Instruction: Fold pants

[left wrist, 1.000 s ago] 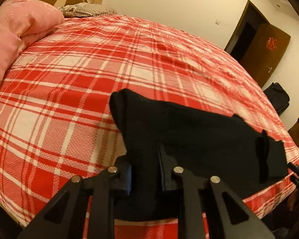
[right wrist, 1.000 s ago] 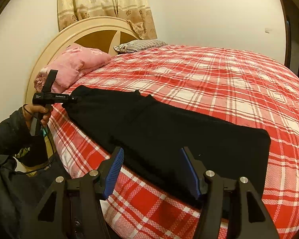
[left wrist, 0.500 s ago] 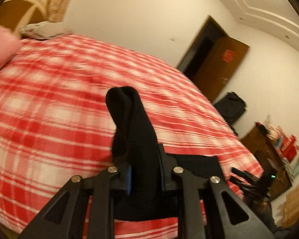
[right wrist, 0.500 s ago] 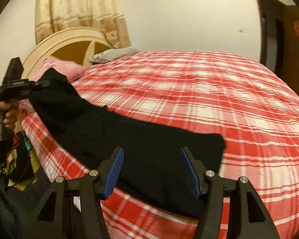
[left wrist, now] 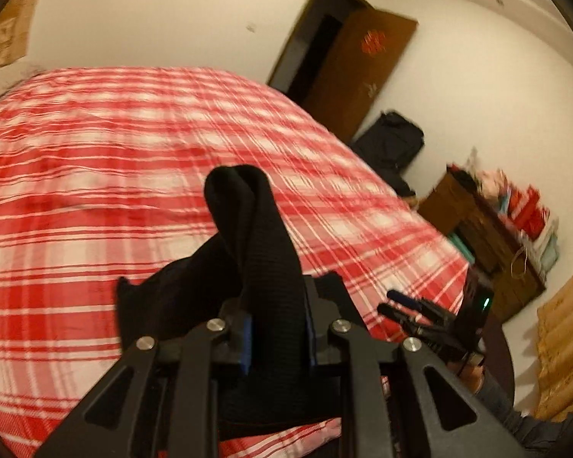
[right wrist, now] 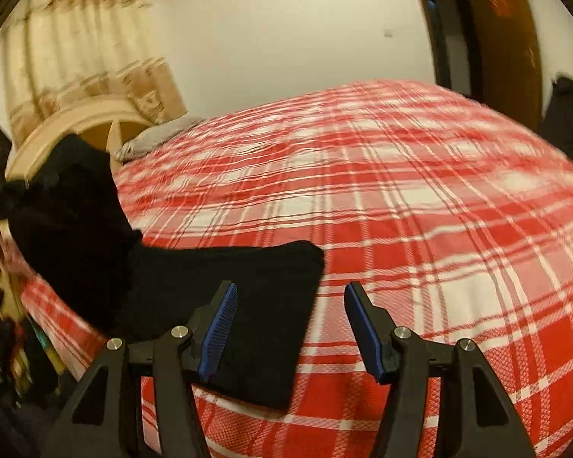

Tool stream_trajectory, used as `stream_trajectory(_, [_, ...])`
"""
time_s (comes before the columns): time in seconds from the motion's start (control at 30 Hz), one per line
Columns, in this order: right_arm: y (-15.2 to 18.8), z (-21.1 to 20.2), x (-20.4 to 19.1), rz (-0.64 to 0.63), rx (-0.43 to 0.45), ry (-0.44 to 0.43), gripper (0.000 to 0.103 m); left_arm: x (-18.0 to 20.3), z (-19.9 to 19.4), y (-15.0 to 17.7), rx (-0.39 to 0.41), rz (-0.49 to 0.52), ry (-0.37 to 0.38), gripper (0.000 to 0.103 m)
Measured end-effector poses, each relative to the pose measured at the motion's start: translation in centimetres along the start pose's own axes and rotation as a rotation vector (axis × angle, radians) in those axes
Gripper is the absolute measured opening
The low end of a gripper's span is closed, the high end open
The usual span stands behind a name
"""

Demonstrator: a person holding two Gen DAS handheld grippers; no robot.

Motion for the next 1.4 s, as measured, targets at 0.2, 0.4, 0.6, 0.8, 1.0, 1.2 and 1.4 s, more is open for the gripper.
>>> stream_trajectory(0.2, [-0.3,0.1,3.0,0.113,0.012,0.032,0.06,3.1,5.9,1.8,-0.124,0.046,0.001,0.021])
stream_trajectory(0.4, [-0.1,0.7,3.1,0.112,0.0,0.033,0.06,4.2,11.2,3.5,-0.227,0.074,-0.029,0.021])
stream_trajectory(0.6, [0.5,1.5,2.4,0.096,-0.02,0.01,0.061,6.3,12.5,3.9,-0.23,0.081,0.013,0.029])
stream_trajectory(0.8, [0.6,1.3,2.2,0.111,-0.011,-0.035,0.061,8.4,9.4,2.6,-0.115,0.155,0.031,0.054])
stream_trajectory(1.0, [0.6,0.5,-0.6,0.12,-0.036,-0.171,0.061,4.1,6.7,2.8,-0.028,0.17,-0.107,0.066])
stream_trajectory(1.2, [1.7,2.7,-3.1,0.099,-0.144,-0.155,0.06,-2.1,5.8,3.5,0.019,0.151,-0.302,0.07])
stream_trajectory(1.4, [3.2,4.0,-4.5,0.057,-0.213,-0.16,0.019,-6.5,6.1,4.2,0.028,0.073,-0.367,0.075])
Point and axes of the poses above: each gripper's, at about its wrist camera, not at the fingertips, and z roughly the way its jaws point, x to its right, y to its underside, the point moved 10 cm from there along z, roughly the way its jaws point, and after that the axes turned 7 degrees about -x, right-handed, at the moved point
